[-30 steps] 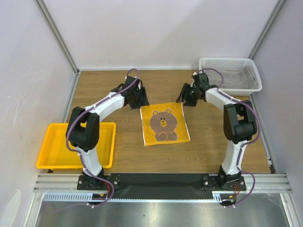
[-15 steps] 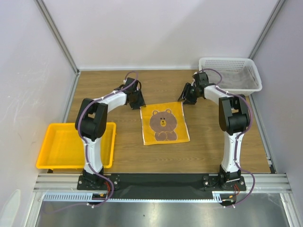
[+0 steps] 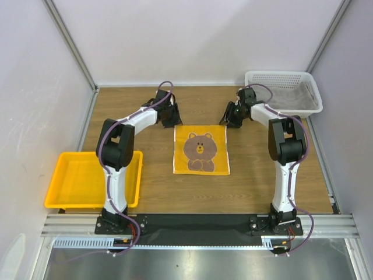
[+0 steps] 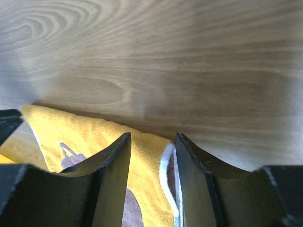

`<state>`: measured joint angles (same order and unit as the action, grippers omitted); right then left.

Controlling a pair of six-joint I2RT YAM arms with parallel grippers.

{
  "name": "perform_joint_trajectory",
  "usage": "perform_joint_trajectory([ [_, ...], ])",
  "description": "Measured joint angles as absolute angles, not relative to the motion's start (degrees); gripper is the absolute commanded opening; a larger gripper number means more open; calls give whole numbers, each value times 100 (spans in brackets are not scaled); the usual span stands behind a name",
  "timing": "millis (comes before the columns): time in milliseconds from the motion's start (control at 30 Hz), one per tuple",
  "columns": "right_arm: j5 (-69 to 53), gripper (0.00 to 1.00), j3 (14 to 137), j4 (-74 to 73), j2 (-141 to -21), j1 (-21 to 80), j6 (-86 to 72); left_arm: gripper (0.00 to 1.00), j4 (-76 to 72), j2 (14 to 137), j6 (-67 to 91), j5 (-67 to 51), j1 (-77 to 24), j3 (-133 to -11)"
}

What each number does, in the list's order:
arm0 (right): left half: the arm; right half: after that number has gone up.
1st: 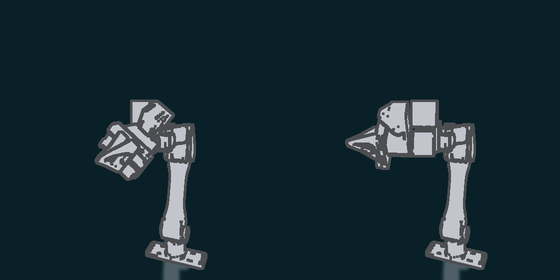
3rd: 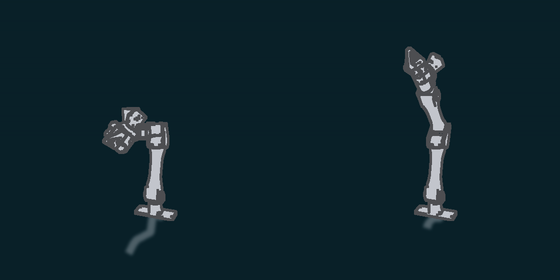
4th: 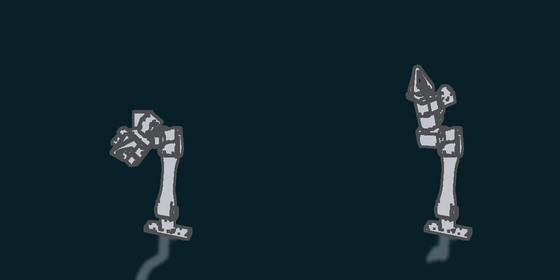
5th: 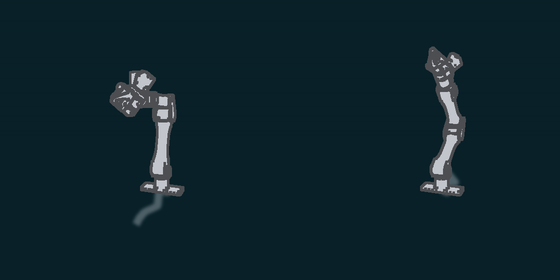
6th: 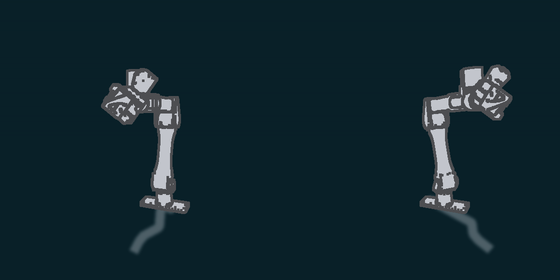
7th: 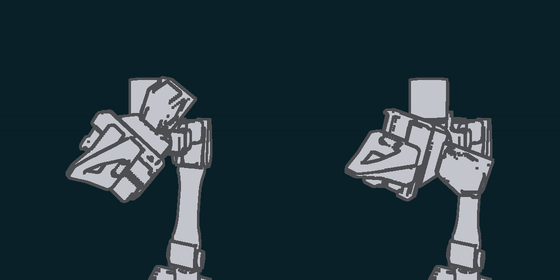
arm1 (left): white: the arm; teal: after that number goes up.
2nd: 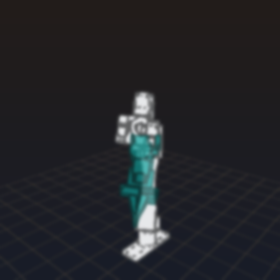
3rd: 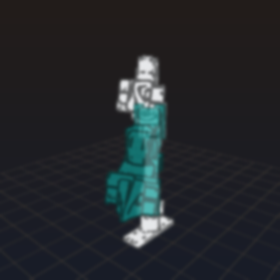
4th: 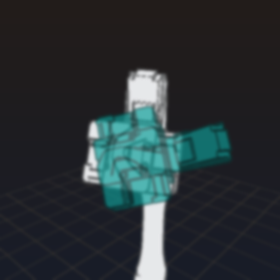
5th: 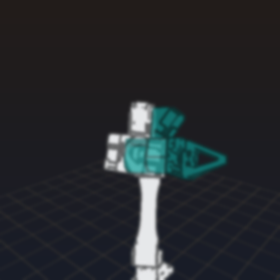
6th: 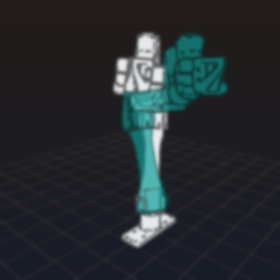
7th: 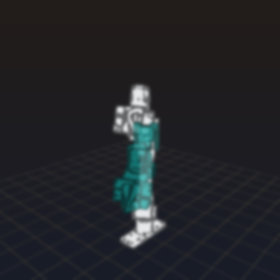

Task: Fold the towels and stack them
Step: Fold the towel

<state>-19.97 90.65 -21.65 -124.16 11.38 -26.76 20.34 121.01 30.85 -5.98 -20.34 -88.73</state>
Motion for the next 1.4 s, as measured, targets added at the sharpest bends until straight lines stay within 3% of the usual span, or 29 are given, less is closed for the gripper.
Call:
perform_joint_trajectory([
  [133,-1822,49,9067,-2460,-12324,1116,-2703,56,2303,11952,2840,-489,-2027,-9011],
  [367,-1737,47,9094,-2727,-12125,1026,-2847,51,2561,11773,2873,-314,-1984,-9526],
  [667,-1785,44,9161,-2766,-12119,1011,-2875,47,2777,11893,3020,-255,-1977,-9533],
  [1400,-1883,42,9430,-2974,-12348,1031,-2845,47,2842,12274,3304,-191,-1975,-9400],
])
